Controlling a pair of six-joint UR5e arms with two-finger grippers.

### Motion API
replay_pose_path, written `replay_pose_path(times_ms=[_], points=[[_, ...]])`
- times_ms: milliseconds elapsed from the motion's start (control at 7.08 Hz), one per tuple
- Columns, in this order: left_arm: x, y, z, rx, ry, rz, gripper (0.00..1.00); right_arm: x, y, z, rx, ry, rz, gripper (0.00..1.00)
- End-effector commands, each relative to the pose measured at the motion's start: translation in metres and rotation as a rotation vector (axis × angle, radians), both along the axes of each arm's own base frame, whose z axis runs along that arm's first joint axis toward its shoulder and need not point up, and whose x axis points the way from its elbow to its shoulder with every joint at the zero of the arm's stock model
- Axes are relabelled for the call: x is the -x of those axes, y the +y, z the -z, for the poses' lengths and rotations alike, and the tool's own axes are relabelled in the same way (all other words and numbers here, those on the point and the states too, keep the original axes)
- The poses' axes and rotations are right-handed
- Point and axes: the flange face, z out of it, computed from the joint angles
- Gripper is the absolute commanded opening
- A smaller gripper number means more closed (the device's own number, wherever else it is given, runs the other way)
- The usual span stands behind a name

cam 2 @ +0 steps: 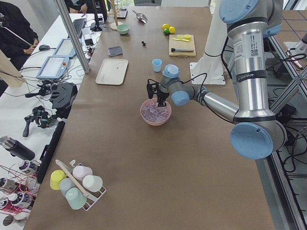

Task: Put ice and cherries in cup
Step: 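Carry the ice cube with the left gripper over the blue cup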

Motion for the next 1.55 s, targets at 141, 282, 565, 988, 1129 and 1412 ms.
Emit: replay_pose_path(times_ms=[141,282,565,988,1129,1412], points=[[0.01,-0.033,0.078,-0.119,0.124,0.072,0.0,0.001,0.002,0.009,-0.012,-0.017,0.003,1.0],[-0.008,-0.051,0.12,-0.175,0.188,0.076,0.0,0.001,0.002,0.007,-0.011,-0.016,0.005,1.0],[-0.078,-0.05,0.161,-0.207,0.223,0.111,0.0,0.0,0.002,0.009,-0.015,-0.015,0.002,1.0],[-0.182,-0.033,0.236,-0.243,0.314,0.214,0.0,-0.001,0.006,0.008,-0.021,-0.012,0.005,1.0],[-0.214,-0.02,0.243,-0.261,0.306,0.239,0.0,-0.001,0.006,0.007,-0.021,-0.011,0.006,1.0],[-0.263,0.011,0.24,-0.277,0.279,0.263,0.0,-0.001,0.006,0.008,-0.023,-0.012,0.006,1.0]])
